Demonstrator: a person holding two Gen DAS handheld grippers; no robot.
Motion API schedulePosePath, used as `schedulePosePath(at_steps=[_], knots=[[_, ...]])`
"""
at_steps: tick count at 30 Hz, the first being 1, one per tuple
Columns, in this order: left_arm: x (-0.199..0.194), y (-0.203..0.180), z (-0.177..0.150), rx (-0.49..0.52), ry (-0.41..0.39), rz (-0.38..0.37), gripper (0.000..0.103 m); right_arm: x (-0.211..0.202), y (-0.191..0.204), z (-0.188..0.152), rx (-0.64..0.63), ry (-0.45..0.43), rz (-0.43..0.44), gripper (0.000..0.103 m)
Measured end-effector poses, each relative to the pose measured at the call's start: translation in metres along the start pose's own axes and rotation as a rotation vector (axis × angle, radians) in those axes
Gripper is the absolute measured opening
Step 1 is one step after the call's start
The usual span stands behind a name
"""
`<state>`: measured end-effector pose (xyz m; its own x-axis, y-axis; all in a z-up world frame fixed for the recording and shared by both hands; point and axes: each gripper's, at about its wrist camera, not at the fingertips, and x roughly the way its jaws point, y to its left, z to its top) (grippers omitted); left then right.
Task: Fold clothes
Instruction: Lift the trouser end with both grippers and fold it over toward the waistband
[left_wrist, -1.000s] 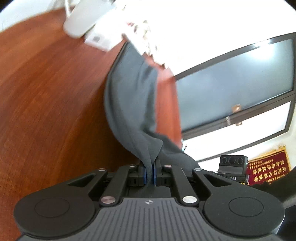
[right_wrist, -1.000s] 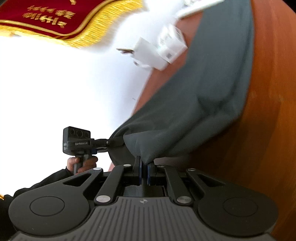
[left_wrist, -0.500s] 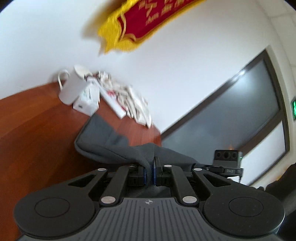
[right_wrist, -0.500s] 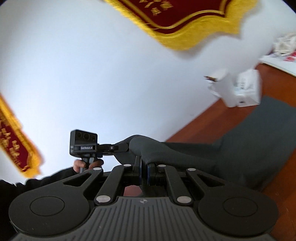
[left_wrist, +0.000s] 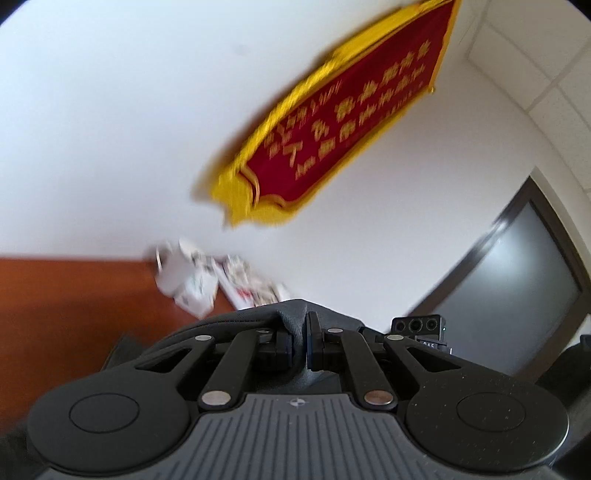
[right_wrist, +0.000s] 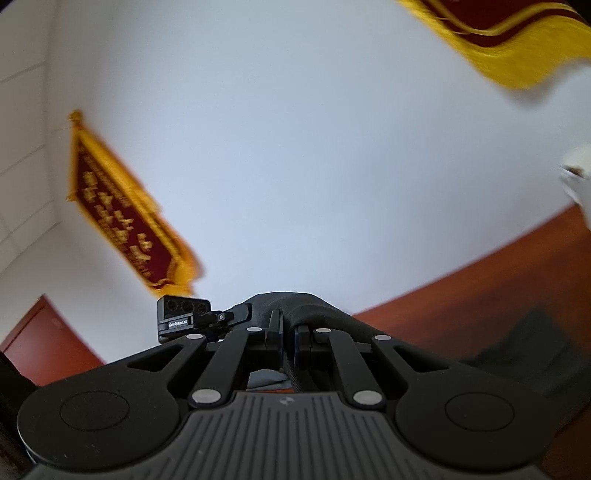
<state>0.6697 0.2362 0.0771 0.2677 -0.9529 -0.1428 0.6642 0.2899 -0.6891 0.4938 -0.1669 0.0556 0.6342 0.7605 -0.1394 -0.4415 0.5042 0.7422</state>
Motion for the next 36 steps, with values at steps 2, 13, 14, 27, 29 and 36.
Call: schedulePosePath(at_steps=[2,13,14,27,29,36], knots=[[-0.016,-0.025,0.01,0.034,-0.049,0.042,0.006,0.006,0.012,0.021,-0.024,0.011,0.047,0.006],[-0.058,-0.097,0.039,0.105,-0.172,0.1,0.006,0.033,0.074,0.114,-0.132,0.091,0.175,0.006],[-0.061,-0.104,0.041,0.11,-0.174,0.104,0.006,0.033,0.078,0.119,-0.134,0.103,0.184,0.006],[-0.075,-0.135,0.093,0.073,-0.208,0.123,0.006,0.033,0.114,0.187,-0.158,0.149,0.259,0.005],[-0.069,-0.121,0.103,0.058,-0.21,0.111,0.006,0.041,0.111,0.2,-0.151,0.162,0.269,0.005],[-0.037,-0.075,0.154,0.038,-0.217,0.153,0.006,0.081,0.074,0.239,-0.088,0.158,0.26,0.005]])
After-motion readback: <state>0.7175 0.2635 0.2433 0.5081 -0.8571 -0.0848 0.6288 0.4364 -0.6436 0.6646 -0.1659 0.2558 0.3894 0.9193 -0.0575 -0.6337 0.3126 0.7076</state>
